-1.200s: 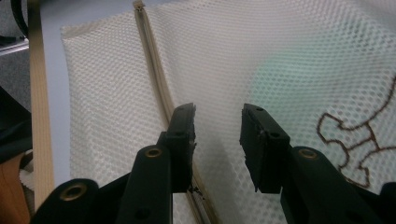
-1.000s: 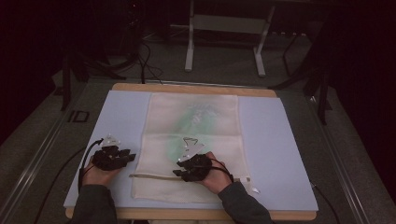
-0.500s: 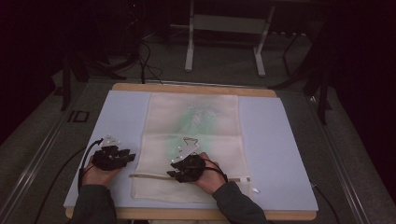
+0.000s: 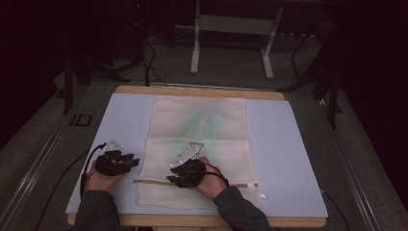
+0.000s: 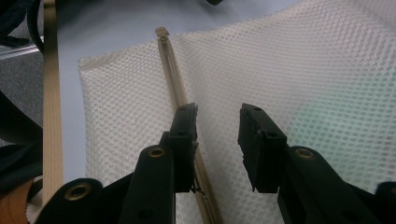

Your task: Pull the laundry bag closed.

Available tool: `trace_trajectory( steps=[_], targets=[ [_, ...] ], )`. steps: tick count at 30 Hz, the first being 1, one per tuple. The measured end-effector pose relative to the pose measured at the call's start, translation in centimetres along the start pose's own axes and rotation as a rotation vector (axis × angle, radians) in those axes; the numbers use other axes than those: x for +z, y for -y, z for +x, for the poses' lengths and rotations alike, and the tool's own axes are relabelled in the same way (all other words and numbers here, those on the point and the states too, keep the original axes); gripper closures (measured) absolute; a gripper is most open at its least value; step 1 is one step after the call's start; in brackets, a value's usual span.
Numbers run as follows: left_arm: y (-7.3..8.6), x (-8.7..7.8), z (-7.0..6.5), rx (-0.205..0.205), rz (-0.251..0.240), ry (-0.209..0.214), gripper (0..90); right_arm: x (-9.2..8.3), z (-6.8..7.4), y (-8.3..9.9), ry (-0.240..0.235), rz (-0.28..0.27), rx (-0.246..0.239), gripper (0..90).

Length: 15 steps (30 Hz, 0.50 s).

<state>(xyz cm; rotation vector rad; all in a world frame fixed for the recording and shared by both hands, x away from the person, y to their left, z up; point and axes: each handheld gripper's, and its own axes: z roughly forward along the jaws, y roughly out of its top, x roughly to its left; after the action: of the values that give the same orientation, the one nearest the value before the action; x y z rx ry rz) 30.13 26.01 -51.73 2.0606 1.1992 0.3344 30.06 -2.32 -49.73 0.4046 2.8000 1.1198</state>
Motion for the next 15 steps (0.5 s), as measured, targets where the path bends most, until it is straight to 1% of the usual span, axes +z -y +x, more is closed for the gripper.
trace_trajectory(
  steps=[15],
  targets=[
    [0.0, 0.0, 0.0, -0.001, 0.0, 0.0, 62.2, 1.2, 0.5, -0.6, -0.022, -0.001, -0.005, 67.6]
  ],
)
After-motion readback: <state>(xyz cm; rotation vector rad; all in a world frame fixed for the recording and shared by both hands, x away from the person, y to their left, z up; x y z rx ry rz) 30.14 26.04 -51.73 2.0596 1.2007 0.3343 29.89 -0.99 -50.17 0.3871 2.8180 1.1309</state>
